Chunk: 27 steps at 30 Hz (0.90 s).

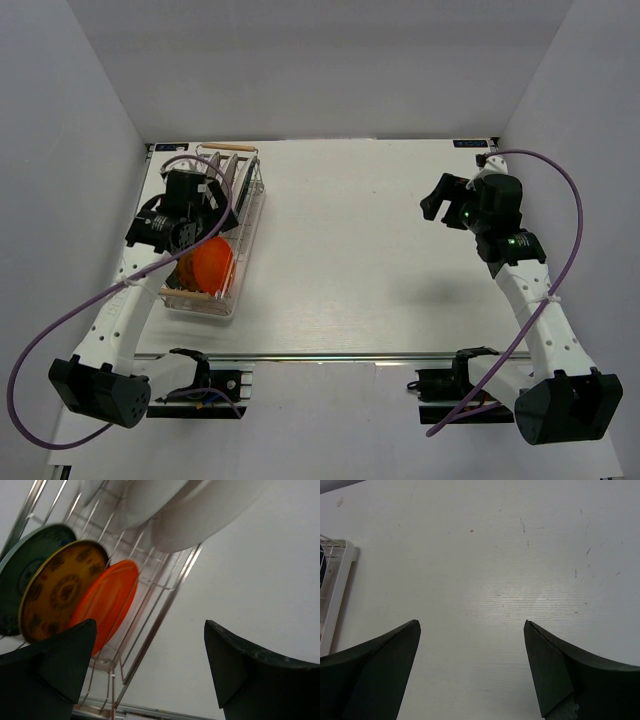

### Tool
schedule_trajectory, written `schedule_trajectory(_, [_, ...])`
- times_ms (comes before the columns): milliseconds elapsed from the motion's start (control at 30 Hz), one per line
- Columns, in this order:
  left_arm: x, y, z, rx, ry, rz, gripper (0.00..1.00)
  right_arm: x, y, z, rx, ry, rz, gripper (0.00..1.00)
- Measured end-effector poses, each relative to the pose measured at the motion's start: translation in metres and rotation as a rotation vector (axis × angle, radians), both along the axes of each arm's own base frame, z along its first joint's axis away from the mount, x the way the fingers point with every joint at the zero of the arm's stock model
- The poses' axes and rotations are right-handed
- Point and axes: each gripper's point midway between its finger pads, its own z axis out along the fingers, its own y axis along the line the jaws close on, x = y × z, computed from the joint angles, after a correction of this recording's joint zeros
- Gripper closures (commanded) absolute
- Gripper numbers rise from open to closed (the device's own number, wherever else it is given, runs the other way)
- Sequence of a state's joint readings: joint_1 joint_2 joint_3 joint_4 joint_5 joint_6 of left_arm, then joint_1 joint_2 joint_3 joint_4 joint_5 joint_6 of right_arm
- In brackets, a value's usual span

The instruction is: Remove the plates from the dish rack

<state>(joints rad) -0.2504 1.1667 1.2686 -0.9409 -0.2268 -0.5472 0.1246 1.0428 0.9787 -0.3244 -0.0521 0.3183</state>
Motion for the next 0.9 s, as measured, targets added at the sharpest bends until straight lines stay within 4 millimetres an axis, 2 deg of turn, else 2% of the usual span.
schedule_trajectory(133, [-0.026, 0.019, -0.023, 0.041, 0.097, 0.112, 0.03, -0.003, 0.0, -0.004, -0.013, 0.015, 0.009, 0.11])
schedule_trajectory(200, [-0.033, 0.028, -0.031, 0.064, 0.122, 0.153, 0.03, -0.003, 0.0, -0.004, -0.015, 0.018, 0.011, 0.11])
schedule_trajectory(367, [-0.046, 0.044, -0.052, 0.113, 0.18, 0.23, 0.1, -0.004, 0.0, -0.005, -0.018, 0.02, 0.016, 0.11])
schedule_trajectory(533, [-0.047, 0.055, -0.062, 0.135, 0.202, 0.282, 0.13, -0.004, 0.0, -0.005, -0.026, 0.019, 0.024, 0.11])
schedule_trajectory(667, [-0.044, 0.062, -0.066, 0.143, 0.199, 0.308, 0.26, -0.006, 0.0, -0.008, -0.031, 0.033, 0.025, 0.11])
schedule_trajectory(867, [-0.038, 0.062, -0.085, 0.149, 0.24, 0.29, 0.38, -0.008, -0.001, -0.011, -0.035, 0.046, 0.022, 0.11])
schedule_trajectory(900, [-0.038, 0.063, -0.087, 0.15, 0.242, 0.287, 0.43, -0.009, -0.001, -0.012, -0.035, 0.049, 0.022, 0.11])
